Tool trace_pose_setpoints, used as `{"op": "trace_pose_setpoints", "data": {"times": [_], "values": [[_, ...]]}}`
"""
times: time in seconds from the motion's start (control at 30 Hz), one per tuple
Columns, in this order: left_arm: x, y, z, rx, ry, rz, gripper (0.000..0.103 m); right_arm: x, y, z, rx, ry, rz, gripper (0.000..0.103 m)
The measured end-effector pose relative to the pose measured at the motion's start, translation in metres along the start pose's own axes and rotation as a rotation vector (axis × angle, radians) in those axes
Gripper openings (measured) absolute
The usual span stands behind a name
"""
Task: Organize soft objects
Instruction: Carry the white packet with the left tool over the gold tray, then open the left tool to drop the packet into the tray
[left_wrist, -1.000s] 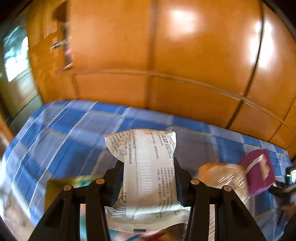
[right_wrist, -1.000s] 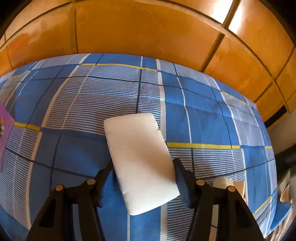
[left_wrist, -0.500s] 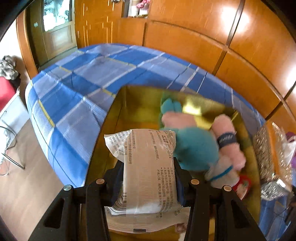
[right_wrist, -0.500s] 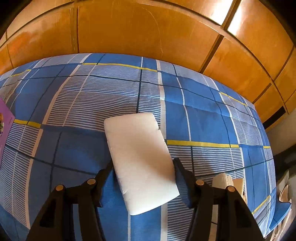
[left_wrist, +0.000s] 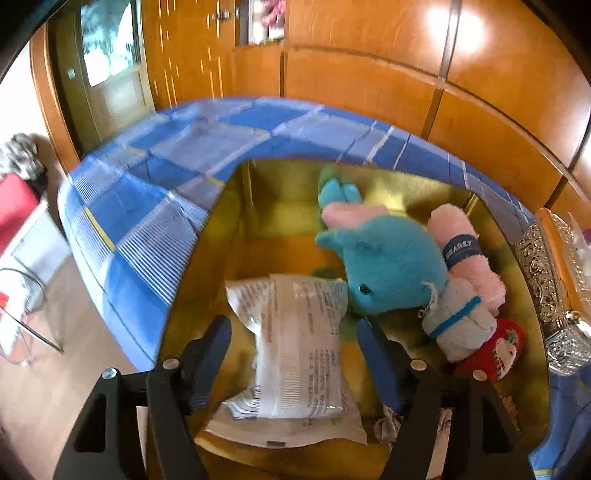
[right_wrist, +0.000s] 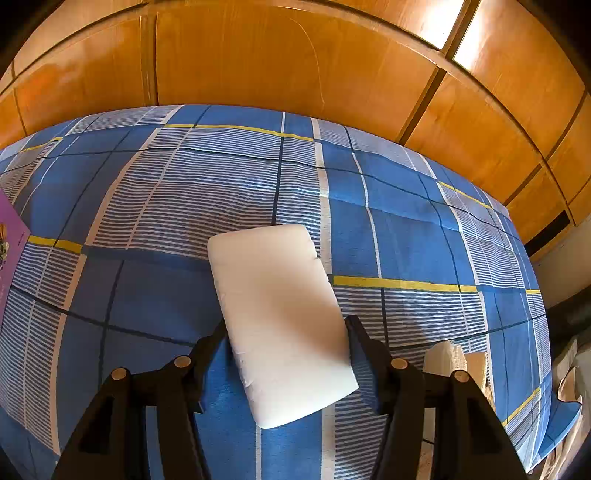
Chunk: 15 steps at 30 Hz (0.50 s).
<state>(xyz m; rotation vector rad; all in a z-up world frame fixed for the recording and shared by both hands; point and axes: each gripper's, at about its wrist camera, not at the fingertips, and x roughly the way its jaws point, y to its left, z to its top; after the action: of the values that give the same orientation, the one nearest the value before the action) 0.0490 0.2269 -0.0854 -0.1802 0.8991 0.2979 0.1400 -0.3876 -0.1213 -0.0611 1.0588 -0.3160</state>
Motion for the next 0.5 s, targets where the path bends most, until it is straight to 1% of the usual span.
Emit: {"op": "trace_pose_setpoints", "data": {"times": [0.07,0.13,0.2,0.27,0.5], "values": [[-0.011,-0.001,-0.002,0.001,-0.029,0.009,0.076,0.0,0.0,0.0,0.0,0.0,-0.001,0.058],[-0.018,-0.002,-0.002,0.005,-0.045,-0.007,0.076,0.0,0.0,0.0,0.0,0.001,-0.002,0.058],[-0.027,-0.005,-0.004,0.018,-0.066,-0.013,0.079,0.0,0.0,0.0,-0.001,0.001,-0.004,0.058],[-0.035,-0.012,-0.006,0.038,-0.085,-0.022,0.08,0.0,0.001,0.0,0.0,0.002,-0.007,0.058],[-0.058,-0.043,-0.014,0.153,-0.147,-0.062,0.08,-0.001,0.0,0.001,0.009,0.01,-0.007,0.058]]}}
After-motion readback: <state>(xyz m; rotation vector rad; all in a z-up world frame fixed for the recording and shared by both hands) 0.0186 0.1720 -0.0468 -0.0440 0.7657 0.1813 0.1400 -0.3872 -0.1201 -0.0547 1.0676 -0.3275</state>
